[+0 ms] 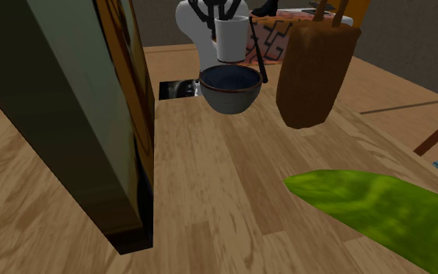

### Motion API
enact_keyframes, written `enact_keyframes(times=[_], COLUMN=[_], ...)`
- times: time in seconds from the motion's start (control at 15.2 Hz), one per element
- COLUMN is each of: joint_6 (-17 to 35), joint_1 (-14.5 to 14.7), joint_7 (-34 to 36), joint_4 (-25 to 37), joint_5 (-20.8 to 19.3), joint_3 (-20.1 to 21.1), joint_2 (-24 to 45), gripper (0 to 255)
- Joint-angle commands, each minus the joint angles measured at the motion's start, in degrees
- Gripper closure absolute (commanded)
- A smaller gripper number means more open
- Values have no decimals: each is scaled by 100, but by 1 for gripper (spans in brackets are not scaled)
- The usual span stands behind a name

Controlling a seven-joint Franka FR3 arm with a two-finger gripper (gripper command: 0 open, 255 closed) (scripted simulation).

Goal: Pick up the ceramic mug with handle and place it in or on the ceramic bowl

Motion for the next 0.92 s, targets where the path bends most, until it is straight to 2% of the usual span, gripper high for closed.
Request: enact_keyframes(times=[0.0, 0.4, 0.86], joint_6=[150, 615, 615], joint_1=[-19, -50, -50], joint_7=[-26, -52, -52], joint_4=[-168, -687, -687], joint_5=[-28, -70, -70], joint_3=[-31, -72, -72], joint_2=[-20, -72, -72], gripper=[255, 255, 255])
